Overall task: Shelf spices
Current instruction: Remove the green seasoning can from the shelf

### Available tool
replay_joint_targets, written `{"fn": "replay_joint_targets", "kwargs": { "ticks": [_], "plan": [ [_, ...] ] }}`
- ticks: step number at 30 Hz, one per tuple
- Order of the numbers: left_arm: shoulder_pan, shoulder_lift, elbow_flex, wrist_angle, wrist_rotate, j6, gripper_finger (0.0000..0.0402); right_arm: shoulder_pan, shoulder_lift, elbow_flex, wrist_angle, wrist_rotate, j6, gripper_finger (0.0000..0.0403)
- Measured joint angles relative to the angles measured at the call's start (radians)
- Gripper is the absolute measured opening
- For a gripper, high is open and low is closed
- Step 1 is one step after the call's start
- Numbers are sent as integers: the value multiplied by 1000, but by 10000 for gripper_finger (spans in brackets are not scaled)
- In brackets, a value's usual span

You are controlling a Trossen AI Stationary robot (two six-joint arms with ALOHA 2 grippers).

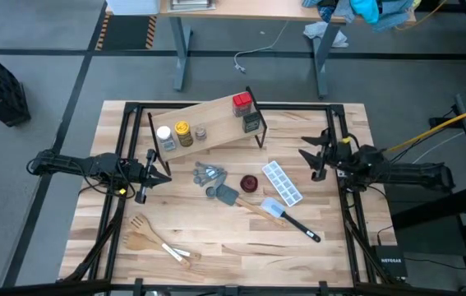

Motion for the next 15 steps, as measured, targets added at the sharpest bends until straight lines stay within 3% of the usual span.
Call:
{"fn": "replay_joint_targets", "kwargs": {
  "ticks": [6,15],
  "plan": [
    [0,0,0,0,0,0,1,-37,255,170,-63,0,-111,214],
    [0,0,0,0,0,0,1,-217,618,413,-217,-23,-141,214]
  ]
}}
